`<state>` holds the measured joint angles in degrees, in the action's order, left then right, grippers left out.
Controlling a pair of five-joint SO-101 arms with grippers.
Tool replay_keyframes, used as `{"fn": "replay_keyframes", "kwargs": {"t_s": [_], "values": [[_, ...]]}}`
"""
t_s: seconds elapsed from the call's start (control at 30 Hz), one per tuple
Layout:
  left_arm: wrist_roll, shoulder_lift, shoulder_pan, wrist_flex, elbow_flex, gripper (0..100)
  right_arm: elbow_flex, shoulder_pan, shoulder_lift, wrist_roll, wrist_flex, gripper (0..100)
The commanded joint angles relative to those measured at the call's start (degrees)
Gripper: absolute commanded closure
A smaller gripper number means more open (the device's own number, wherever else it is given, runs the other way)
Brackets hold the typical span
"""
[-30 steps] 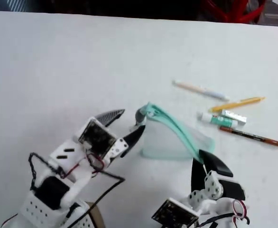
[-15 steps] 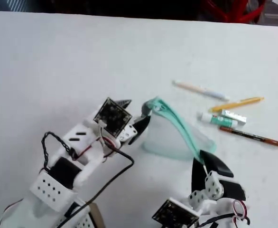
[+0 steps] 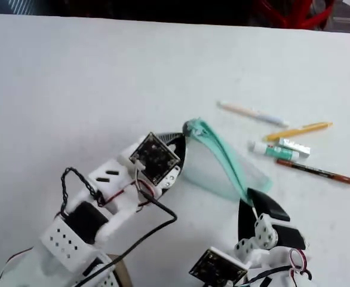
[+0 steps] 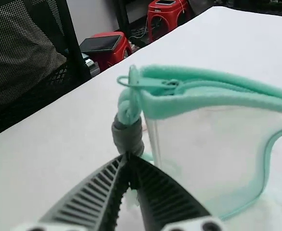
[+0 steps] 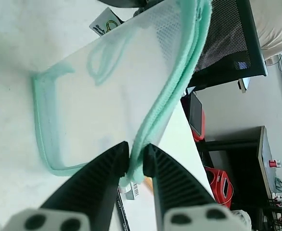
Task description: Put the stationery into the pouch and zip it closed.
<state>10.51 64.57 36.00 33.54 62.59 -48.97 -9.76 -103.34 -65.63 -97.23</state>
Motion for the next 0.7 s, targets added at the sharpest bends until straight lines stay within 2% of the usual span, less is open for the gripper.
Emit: {"fn": "replay_keyframes", "kwargs": {"t_s": [0.0,0.1,0.23,0.37,0.43,0.6,0.67], "values": [[-0.8,3.3,-1.1,0.5,-3.1,98,-3.6,0.3,0.2,0.5,-1.3,98.1],[-0.8,10.8,-5.5,0.5,-2.7,98,-3.5,0.4,0.2,1.7,-1.3,98.1],[-2.7,19.0,-13.0,1.1,-2.7,97,-3.4,0.4,0.3,9.5,0.9,98.1],[-4.9,18.2,-18.2,5.5,-3.3,97,-1.7,0.4,0.7,13.5,1.6,98.1],[-5.5,16.0,-18.7,8.8,-3.3,97,0.7,0.2,0.7,15.2,1.5,98.1],[-19.5,10.9,-16.0,14.9,-3.4,96,7.4,0.0,2.9,23.7,1.2,98.1],[-21.7,10.9,-14.5,16.5,-3.9,93,9.7,0.0,6.7,27.2,1.2,98.1]]}}
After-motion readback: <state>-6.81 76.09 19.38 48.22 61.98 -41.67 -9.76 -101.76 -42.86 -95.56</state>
